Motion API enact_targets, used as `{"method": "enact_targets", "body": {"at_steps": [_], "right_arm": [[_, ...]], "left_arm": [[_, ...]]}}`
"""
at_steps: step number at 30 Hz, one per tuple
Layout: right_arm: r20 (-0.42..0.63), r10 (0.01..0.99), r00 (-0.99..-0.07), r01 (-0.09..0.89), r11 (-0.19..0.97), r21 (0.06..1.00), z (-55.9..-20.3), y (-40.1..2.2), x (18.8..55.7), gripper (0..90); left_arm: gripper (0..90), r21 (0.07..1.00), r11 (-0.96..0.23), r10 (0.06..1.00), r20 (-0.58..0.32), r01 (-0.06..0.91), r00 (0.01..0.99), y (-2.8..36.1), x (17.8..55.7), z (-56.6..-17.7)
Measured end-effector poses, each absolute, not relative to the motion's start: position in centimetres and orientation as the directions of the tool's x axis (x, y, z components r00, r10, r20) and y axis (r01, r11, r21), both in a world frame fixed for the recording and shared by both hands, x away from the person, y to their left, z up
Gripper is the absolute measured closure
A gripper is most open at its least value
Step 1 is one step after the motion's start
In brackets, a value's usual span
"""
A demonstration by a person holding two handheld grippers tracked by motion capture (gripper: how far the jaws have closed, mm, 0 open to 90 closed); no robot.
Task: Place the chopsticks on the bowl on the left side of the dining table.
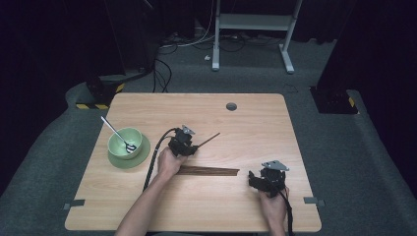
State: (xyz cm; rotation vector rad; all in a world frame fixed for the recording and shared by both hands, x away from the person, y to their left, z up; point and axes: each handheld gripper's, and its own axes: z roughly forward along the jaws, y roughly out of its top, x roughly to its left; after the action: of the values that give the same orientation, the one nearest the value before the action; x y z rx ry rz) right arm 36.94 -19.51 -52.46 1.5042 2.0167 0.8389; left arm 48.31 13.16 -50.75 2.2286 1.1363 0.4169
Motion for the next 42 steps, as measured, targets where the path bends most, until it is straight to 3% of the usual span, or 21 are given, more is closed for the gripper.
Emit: {"method": "enact_targets", "body": {"at_steps": [42], "right_arm": [[-0.020,0.960,-0.279,0.663,0.207,0.719,-52.5,-19.5,36.9,20.1]], "left_arm": [[83.7,0.636,-0.454,0.827,0.041,0.624,0.560,15.6,49.8,-50.8]]}}
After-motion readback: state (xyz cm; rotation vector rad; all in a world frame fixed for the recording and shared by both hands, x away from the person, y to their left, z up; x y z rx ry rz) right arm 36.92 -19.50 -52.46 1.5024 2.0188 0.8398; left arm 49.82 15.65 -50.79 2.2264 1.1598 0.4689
